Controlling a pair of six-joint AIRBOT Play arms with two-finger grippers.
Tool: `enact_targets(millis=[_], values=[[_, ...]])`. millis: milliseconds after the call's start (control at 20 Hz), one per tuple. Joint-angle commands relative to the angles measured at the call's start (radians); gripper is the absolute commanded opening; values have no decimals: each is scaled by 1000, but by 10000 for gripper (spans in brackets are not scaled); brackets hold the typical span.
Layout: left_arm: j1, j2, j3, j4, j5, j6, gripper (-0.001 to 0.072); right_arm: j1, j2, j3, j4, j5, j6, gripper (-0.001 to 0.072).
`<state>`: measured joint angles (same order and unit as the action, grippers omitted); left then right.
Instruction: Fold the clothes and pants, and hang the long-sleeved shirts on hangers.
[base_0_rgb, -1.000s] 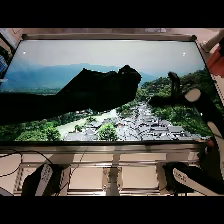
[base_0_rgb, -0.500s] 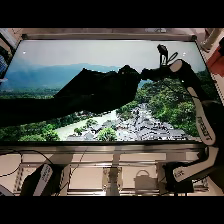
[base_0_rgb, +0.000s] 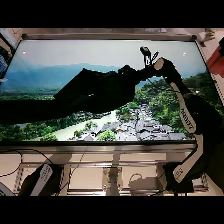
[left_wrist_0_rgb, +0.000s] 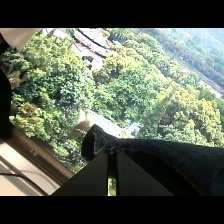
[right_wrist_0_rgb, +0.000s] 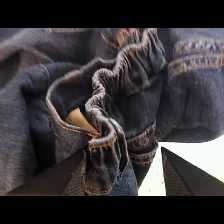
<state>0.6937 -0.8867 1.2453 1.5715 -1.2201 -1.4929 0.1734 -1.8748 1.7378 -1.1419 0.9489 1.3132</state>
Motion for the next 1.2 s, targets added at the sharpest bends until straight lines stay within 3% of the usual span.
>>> enact_targets(millis=[0, 300, 750, 950, 1050, 1150], values=[[1, -20, 0, 0, -1, 1, 22, 5, -16, 45, -93, 117, 6, 488], [1, -34, 0, 0, 22, 17, 22, -34, -16, 222, -82, 366, -33, 489], [1, -34, 0, 0, 26, 19, 21, 33, -56, 220, -92, 315, -51, 490], [1, -34, 0, 0, 27, 19, 22, 45, -119, 220, -89, 266, -11, 482], [1, -34, 0, -1, 27, 19, 22, 46, -144, 221, -65, 255, -1, 368], [0, -35, 0, -13, 31, 18, 22, 45, -155, 221, -40, 263, 25, 30]])
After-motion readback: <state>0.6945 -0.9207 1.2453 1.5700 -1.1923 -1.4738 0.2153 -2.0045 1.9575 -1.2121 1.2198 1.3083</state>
